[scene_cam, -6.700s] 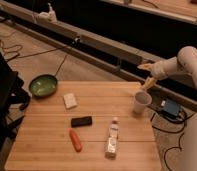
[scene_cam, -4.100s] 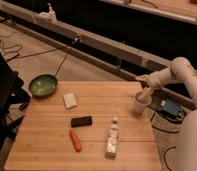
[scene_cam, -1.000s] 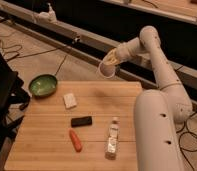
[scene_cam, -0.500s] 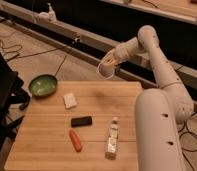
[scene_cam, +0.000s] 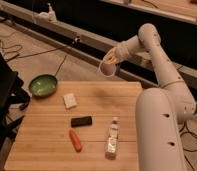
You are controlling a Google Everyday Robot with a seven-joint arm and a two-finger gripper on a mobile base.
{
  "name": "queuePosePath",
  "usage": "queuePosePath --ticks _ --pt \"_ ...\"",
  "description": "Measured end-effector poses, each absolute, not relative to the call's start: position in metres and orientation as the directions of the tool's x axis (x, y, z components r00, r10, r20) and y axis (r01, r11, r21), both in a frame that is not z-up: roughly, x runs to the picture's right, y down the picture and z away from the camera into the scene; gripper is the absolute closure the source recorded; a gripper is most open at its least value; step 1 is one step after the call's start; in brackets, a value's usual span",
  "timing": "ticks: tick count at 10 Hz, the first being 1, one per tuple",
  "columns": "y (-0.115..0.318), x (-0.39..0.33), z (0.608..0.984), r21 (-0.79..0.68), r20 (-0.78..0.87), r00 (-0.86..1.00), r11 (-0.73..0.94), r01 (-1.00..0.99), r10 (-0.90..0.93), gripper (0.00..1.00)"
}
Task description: Place the ceramic cup in the ceramic bowl
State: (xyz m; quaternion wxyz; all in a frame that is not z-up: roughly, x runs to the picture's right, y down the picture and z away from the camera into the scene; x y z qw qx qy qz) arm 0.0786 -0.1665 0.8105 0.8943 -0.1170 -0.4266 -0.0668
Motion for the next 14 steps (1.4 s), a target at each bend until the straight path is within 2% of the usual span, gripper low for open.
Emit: queuePosePath --ticks 4,9,14 --pt "-0.176 0.031 0.783 -0.062 0.79 0.601 0.96 0.272 -0.119 0.84" --pt "-0.128 -0.068 0.738 0.043 0.836 0.47 0.888 0.458 -0.283 0.84" --pt "-0.134 -0.153 0.744 0.07 0.868 0.405 0.877 0.475 -0.289 0.84"
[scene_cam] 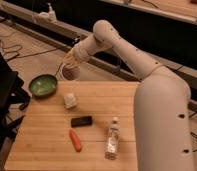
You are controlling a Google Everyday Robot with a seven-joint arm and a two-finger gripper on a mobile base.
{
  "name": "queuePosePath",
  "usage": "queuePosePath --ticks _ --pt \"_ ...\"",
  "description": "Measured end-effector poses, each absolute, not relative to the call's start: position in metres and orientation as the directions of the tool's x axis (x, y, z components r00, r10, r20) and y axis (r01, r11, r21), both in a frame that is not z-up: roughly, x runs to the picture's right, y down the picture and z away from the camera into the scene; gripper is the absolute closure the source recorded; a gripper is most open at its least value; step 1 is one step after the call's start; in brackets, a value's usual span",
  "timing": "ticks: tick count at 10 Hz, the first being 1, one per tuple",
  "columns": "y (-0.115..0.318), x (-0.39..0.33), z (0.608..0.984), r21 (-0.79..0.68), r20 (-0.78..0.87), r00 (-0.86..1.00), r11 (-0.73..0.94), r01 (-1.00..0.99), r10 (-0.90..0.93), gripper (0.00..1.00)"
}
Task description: Place the ceramic cup in the ceramic bowl
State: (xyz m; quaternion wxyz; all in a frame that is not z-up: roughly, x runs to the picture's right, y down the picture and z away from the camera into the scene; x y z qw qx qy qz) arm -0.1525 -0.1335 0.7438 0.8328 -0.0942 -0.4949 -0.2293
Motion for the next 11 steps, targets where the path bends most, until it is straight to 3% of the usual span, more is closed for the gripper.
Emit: queuePosePath --ticks 5,11 --pt "-0.146 -0.185 0.771 0.03 0.906 0.368 0.9 0.434 -0.208 0.84" --pt "-0.146 -0.183 0.772 0.028 0.907 0.37 0.903 0.428 -0.203 0.84"
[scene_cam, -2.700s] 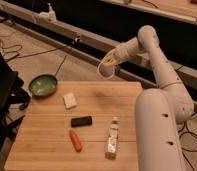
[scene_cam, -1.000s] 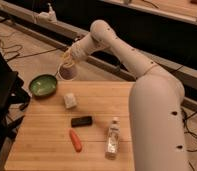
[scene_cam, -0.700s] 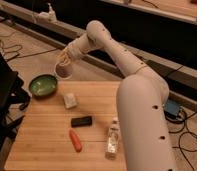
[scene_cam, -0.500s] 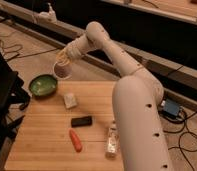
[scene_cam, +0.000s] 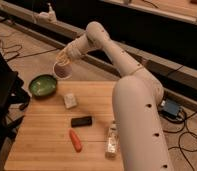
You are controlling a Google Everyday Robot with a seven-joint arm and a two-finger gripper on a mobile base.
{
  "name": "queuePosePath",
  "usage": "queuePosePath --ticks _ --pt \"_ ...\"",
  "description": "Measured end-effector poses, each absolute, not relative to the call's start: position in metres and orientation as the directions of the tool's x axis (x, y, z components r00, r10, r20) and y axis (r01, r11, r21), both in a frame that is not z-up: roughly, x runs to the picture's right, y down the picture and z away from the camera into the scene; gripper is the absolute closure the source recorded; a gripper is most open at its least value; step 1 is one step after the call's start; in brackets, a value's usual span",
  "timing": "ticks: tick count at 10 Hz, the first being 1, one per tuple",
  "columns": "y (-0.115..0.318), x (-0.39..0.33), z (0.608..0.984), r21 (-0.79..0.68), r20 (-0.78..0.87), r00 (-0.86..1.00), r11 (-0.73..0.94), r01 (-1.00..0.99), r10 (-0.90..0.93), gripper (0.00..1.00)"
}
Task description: Place the ceramic cup in the ceramic bowl
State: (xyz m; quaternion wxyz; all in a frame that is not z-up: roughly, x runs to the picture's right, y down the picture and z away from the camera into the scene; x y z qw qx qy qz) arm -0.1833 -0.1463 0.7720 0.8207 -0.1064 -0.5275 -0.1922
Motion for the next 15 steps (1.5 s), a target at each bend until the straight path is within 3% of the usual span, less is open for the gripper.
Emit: queuePosePath --ticks 5,15 --pt "-0.14 -0.193 0.786 0.039 0.957 0.265 0.955 0.295 -0.121 0.84" --pt "-0.092 -0.255 0.842 -0.026 0.98 0.197 0.952 0.304 -0.036 0.84"
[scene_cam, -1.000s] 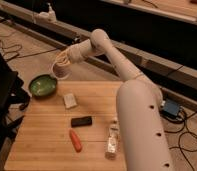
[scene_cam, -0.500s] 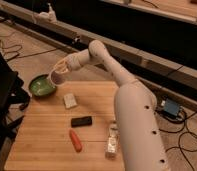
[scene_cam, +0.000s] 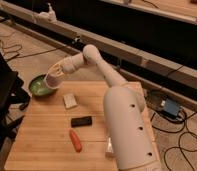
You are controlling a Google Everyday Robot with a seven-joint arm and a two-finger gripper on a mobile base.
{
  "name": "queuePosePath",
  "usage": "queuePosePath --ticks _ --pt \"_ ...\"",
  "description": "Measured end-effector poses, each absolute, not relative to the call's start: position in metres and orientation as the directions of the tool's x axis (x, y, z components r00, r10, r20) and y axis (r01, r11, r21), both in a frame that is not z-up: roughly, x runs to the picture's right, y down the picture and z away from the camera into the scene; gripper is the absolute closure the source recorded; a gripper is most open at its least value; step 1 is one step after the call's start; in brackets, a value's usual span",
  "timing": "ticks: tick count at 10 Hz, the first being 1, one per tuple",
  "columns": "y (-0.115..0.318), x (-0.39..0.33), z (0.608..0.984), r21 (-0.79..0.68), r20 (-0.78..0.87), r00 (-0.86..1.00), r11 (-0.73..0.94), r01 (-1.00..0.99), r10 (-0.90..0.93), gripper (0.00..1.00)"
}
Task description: Place the ceramic cup in the ceramic bowl
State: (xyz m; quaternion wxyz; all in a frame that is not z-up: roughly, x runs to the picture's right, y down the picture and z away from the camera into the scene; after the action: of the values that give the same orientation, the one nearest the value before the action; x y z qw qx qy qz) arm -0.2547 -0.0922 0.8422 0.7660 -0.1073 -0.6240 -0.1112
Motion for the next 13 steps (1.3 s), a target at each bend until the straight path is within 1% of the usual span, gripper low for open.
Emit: queuePosePath --ticks 6,13 --pt "-0.085 -0.279 0.864 -0.05 0.983 0.183 0.941 0.333 -0.013 0.84" --pt "-0.086 -0.283 0.864 -0.043 0.983 0.182 0.939 0.34 -0.021 0.84"
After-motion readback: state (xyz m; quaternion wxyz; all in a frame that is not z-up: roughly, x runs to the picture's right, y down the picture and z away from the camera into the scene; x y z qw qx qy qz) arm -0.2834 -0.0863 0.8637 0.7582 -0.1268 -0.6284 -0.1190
